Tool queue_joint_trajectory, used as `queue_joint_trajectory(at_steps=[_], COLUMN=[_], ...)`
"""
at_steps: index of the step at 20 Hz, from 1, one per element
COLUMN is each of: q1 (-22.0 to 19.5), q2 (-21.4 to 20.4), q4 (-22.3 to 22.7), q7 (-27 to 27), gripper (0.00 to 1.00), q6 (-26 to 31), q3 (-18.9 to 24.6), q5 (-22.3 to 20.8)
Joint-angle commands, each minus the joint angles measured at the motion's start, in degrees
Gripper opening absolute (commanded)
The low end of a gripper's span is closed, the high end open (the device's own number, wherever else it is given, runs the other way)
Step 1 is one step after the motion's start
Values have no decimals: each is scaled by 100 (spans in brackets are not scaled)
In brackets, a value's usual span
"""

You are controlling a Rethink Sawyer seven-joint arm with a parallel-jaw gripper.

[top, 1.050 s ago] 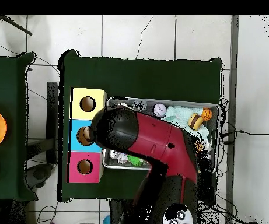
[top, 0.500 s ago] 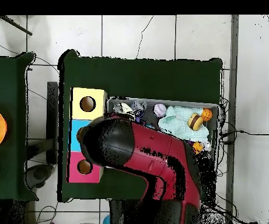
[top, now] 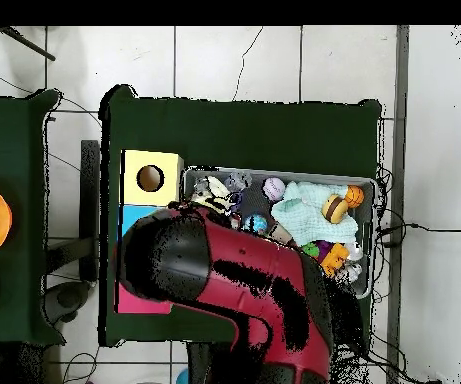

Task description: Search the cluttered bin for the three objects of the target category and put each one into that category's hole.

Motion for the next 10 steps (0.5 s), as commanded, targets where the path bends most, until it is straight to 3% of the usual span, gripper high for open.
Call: queue_joint_trajectory(at_steps=[1,10], q1=[233,213], q2=[60,20], q4=[975,1181], q7=[1227,1087], gripper=[0,0], q6=[131,-77], q3=[50,-6], q5=[-191,-205])
